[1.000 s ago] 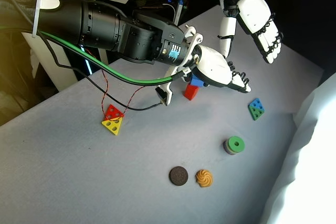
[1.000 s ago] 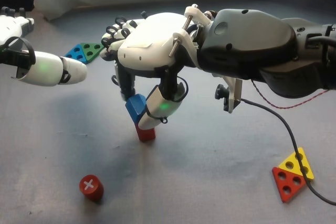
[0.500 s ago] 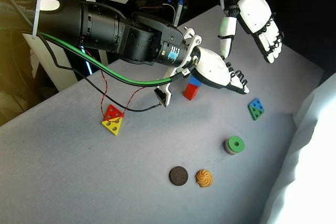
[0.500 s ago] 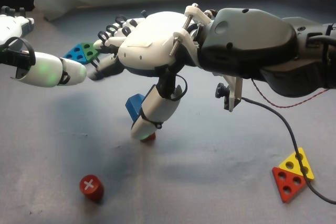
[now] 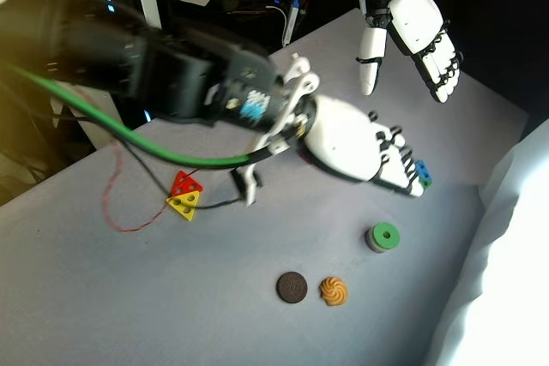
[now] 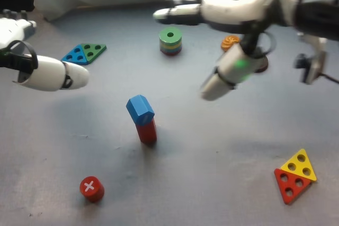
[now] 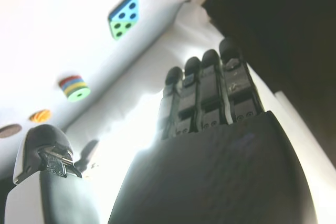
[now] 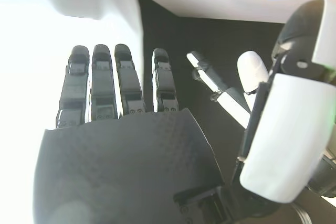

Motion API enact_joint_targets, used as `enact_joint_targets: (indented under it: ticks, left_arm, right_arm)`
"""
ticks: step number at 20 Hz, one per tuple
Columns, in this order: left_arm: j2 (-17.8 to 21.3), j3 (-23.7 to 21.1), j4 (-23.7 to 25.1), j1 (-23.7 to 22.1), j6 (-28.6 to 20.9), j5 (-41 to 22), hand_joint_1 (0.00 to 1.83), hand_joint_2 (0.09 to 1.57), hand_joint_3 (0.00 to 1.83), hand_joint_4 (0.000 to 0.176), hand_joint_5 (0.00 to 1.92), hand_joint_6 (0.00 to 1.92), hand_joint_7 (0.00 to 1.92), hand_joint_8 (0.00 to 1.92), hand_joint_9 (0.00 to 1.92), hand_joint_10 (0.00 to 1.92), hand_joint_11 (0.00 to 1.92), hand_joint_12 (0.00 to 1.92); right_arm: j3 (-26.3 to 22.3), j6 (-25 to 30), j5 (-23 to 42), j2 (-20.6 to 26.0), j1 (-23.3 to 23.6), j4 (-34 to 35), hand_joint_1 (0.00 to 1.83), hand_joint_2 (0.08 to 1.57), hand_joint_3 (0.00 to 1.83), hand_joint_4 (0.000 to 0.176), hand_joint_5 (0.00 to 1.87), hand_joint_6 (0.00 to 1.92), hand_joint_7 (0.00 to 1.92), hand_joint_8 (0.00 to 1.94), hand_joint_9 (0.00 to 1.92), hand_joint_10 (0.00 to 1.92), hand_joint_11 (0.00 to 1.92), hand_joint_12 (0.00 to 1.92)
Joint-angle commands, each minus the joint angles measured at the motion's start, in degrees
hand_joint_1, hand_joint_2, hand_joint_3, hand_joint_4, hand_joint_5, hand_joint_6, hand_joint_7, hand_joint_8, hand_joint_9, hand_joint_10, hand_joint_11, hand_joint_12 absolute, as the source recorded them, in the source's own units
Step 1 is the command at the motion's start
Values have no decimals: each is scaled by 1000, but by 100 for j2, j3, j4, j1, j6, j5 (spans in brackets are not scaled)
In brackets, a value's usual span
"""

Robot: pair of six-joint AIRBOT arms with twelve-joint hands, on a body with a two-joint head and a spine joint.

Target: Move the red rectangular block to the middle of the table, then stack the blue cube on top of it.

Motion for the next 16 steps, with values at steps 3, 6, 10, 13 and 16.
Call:
enact_joint_targets:
  ticks: [3,6,10,13,16]
  left_arm:
    - [83,-111,355,-100,15,-377,75,995,6,0,63,1,38,1,15,1,0,160]
    - [65,-180,264,-111,14,-393,73,1004,4,0,69,2,46,2,26,3,0,175]
    - [89,-233,277,-133,14,-391,50,1026,4,0,68,1,42,2,19,2,0,141]
    - [89,-226,277,-166,13,-392,42,1044,4,0,59,0,39,0,20,2,0,153]
    - [88,-200,270,-197,13,-392,23,1065,5,0,60,1,37,0,18,1,0,163]
  right_arm:
    - [-304,147,352,582,56,-112,626,708,13,0,0,0,0,0,0,0,0,0]
    - [-601,176,421,1136,-49,-127,642,706,8,0,0,0,0,0,0,0,0,0]
    - [-767,584,722,1621,-605,-126,607,704,3,0,0,0,0,0,0,0,0,0]
    - [-934,2949,1538,1766,-1083,-2297,625,698,0,0,0,0,0,0,0,0,0,0]
    - [-1130,4708,2453,1946,-1521,-4998,620,710,5,0,0,0,0,0,0,0,0,0]
